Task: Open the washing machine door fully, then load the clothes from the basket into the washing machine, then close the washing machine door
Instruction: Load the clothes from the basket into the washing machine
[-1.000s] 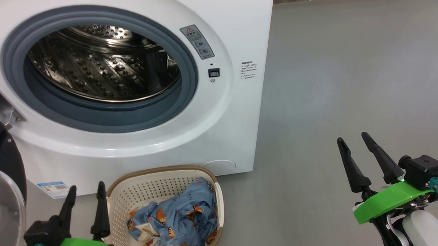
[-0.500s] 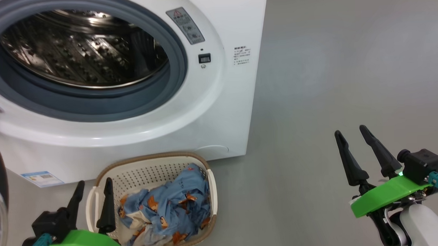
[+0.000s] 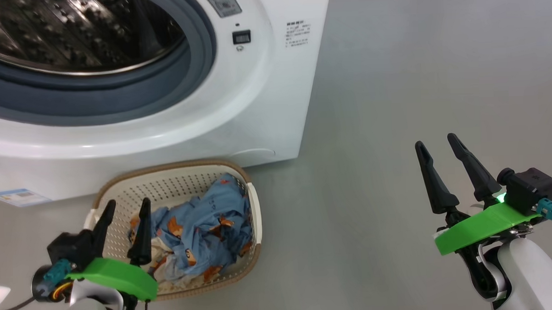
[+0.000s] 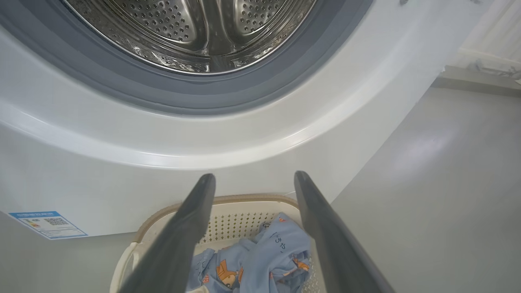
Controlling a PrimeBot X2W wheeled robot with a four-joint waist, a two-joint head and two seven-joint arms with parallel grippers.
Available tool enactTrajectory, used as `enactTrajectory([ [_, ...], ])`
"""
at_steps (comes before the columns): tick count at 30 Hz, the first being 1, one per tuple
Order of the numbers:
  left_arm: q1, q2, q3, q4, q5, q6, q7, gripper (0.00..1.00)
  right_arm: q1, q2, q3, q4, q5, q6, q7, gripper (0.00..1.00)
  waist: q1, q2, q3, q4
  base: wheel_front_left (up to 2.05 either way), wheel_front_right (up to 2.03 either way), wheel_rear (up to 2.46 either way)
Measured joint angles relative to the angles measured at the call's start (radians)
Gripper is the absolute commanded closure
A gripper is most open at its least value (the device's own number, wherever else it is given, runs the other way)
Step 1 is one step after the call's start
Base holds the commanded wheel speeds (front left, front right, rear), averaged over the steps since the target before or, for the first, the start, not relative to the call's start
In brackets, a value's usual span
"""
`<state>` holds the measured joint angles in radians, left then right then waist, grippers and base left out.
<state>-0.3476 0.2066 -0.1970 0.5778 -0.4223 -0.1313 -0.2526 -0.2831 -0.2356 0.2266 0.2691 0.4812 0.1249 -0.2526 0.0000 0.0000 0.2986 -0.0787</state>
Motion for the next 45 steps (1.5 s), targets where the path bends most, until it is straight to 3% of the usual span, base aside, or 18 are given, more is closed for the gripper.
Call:
enactTrajectory([
  [5,-0.051,0.018,-0.053,0.05,-0.026,0.0,0.0,0.0,-0.025,0.013,-0.006,-0.003,-0.011,0.0,0.0,0.0,0.0,0.0,0.057,-0.01,0.0,0.0,0.0],
  [10,-0.115,0.037,-0.21,0.131,-0.091,0.0,0.066,0.0,-0.044,0.018,-0.015,-0.012,-0.023,0.0,0.0,0.0,0.0,0.0,0.117,-0.018,0.0,0.0,0.0],
  [14,-0.195,0.087,-0.318,0.188,-0.122,0.0,0.091,0.0,-0.078,0.033,-0.012,-0.02,-0.042,0.0,0.0,0.0,0.0,0.0,0.166,-0.026,0.0,0.0,0.0],
  [22,-0.307,0.125,-0.472,0.341,-0.2,0.0,0.138,0.0,-0.123,0.065,-0.012,-0.03,-0.051,0.0,-0.001,0.0,0.0,0.0,0.256,-0.06,0.0,0.0,0.0],
  [32,-0.414,0.152,-0.57,0.476,-0.294,0.0,0.147,0.0,-0.147,0.106,-0.013,-0.044,-0.053,0.0,-0.001,0.0,0.0,0.0,0.35,-0.125,0.0,0.0,0.0],
  [45,-0.576,0.189,-0.667,0.596,-0.323,0.0,0.205,0.0,-0.2,0.143,-0.011,-0.067,-0.06,0.0,-0.001,0.0,0.0001,0.0,0.488,-0.191,0.0,0.0,0.0],
])
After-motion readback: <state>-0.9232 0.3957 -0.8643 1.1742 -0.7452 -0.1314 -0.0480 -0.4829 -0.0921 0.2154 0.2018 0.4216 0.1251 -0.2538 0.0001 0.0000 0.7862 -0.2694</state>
